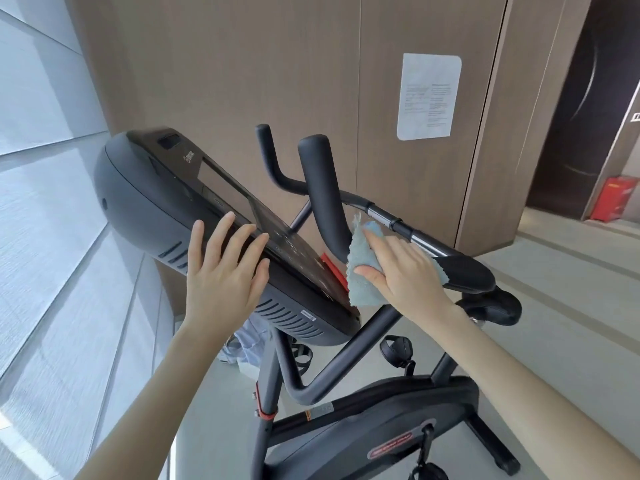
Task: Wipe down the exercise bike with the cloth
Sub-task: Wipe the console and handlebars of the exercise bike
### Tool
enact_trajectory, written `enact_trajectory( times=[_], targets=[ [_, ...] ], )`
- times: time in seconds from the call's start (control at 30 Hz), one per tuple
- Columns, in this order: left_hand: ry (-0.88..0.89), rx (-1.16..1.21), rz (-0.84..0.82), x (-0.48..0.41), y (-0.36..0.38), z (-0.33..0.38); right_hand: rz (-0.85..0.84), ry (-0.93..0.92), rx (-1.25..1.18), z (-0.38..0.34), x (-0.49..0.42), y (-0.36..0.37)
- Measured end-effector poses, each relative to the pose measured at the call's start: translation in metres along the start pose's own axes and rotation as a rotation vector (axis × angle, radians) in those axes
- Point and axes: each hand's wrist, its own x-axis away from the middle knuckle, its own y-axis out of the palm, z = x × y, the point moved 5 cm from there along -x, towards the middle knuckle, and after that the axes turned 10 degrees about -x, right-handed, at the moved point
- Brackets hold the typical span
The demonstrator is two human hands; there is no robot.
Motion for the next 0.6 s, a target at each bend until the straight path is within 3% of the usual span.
enact_trajectory(
  times=[0.13,0.33,0.53,0.6],
  targets=[
    [-0.008,-0.006,0.007,0.000,0.000,0.001,0.019,0.014,-0.050,0.018,0.008,-0.005],
    [-0.036,-0.044,0.003,-0.001,0.002,0.006,0.138,0.081,-0.165,-0.009,-0.016,-0.003],
    [-0.032,-0.047,-0.002,0.000,0.005,0.006,0.268,0.305,-0.511,-0.038,-0.054,-0.007],
    [-0.021,-0.046,-0.010,-0.001,0.005,0.004,0.380,0.350,-0.652,-0.042,-0.074,-0.021]
  ],
)
